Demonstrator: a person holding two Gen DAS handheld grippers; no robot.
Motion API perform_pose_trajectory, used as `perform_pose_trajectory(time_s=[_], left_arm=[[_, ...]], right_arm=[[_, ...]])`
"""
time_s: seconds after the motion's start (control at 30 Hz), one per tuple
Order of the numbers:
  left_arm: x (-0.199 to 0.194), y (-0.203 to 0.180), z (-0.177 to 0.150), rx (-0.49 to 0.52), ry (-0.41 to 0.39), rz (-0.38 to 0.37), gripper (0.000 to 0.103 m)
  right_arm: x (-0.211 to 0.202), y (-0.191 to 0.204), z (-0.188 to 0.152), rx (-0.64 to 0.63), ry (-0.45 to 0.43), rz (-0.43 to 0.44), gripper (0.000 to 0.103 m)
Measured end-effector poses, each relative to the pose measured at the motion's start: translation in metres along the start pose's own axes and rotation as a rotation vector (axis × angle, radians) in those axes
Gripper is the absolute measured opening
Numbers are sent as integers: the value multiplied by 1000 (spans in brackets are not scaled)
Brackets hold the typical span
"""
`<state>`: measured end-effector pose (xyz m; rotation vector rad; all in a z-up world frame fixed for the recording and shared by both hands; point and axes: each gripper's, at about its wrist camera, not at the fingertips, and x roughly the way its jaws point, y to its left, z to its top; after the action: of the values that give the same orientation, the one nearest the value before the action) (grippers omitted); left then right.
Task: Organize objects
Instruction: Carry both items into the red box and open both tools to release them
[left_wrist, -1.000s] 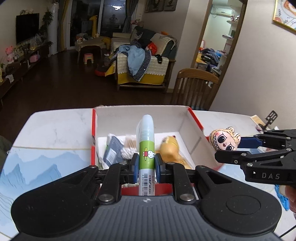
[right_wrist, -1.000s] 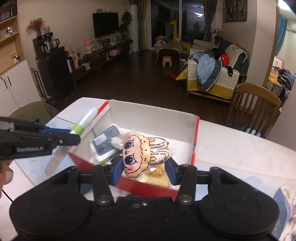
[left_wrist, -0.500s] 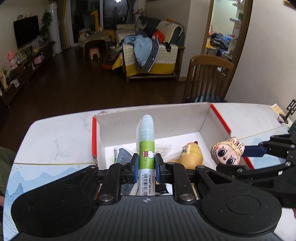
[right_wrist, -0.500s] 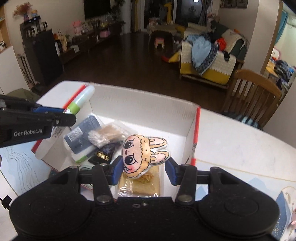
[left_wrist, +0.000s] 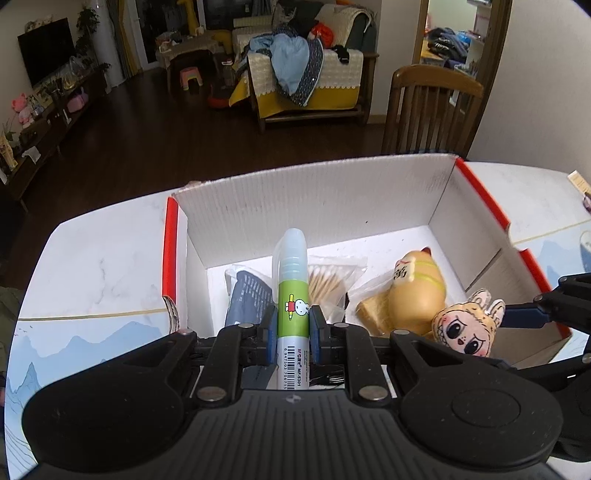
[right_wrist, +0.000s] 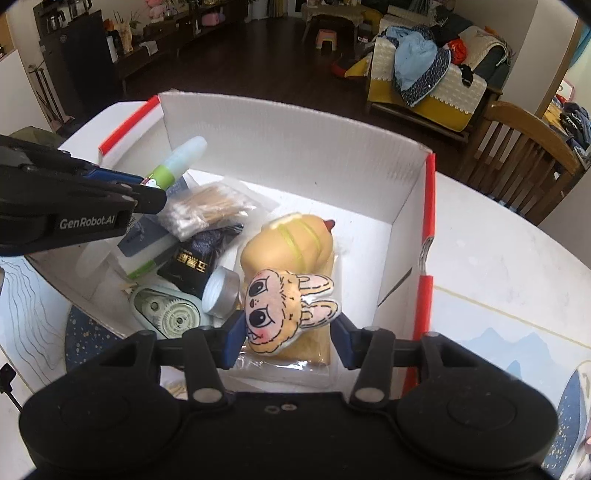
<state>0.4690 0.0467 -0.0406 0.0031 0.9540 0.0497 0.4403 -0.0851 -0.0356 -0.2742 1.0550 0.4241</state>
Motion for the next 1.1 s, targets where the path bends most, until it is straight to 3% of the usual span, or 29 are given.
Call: perform_pose_trajectory(time_s=[0.2,0.33,0.73,0.9,0.97,1.1], left_arm=[[12,1,-2,-2,37,2,17],[18,2,-3,-6,57,3,16],[27,4,-6,-17,127,0,18],[21,5,-10,-28,120,-17,33],[16,5,-12,-35,103,-45,48],[4,1,-14,-26,62,-52,57]], right_arm=[[1,-2,-2,27,-7,25,52],[-2,-4,-2,32,-25,25,65],[-32,-4,-3,15,-89,61,68],[-44,-6,-5,14,-107,65,69],[-48,-7,-6,20,-111,69,70],[-59,-10,-10,25,-129,78,70]])
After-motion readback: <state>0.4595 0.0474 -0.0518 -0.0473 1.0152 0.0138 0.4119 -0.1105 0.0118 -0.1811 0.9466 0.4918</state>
